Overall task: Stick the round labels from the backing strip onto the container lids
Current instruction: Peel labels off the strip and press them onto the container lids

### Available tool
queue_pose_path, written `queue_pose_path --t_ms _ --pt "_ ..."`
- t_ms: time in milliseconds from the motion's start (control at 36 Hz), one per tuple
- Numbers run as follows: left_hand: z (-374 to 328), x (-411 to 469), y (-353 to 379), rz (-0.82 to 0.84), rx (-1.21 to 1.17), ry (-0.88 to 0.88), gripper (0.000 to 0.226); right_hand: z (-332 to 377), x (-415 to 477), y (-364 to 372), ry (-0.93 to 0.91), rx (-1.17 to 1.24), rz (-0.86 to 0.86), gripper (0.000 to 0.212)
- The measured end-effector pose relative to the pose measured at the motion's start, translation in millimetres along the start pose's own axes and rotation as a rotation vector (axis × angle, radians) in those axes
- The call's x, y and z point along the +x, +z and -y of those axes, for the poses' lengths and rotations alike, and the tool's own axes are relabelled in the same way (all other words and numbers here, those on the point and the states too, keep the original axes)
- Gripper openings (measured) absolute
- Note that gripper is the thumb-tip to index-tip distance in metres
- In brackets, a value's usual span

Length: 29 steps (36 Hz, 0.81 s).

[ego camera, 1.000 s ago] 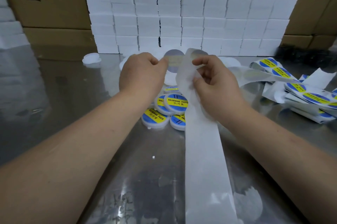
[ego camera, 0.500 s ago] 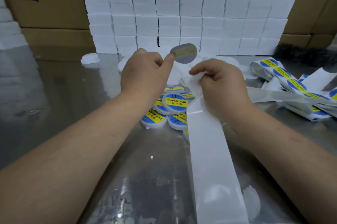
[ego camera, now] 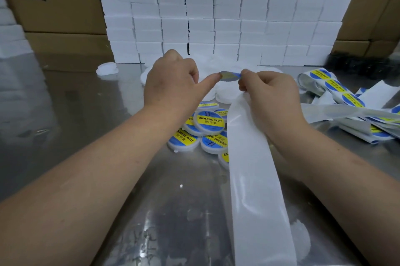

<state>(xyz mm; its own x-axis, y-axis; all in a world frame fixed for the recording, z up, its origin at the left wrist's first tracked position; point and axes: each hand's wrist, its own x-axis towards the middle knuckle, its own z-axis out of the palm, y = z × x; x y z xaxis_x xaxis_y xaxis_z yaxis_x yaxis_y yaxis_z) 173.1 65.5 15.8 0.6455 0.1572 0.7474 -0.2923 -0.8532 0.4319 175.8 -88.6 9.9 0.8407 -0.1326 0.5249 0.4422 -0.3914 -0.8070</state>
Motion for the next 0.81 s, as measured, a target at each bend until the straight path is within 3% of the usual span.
queue_pose_path --t_ms 139,389,528,667,806 --pt "0 3 2 0.015 0.035 -0.033 0.044 -1 2 1 0.035 -0.023 -0.004 0.021" --pt "6 8 6 0.062 -0.049 -0.250 0.035 -2 5 0 0.007 0.012 -0.091 0.018" --pt "-2 7 4 0.039 -0.443 -0.314 0.017 -1 2 3 -0.055 0.097 -0.011 0.024" --pt "-5 6 7 0.148 -0.596 -0.323 0.041 -2 -3 8 -0.135 0.063 0.120 0.027" --pt "-6 4 9 0.202 -0.905 -0.450 0.035 -2 -3 6 -0.156 0.069 0.129 0.028"
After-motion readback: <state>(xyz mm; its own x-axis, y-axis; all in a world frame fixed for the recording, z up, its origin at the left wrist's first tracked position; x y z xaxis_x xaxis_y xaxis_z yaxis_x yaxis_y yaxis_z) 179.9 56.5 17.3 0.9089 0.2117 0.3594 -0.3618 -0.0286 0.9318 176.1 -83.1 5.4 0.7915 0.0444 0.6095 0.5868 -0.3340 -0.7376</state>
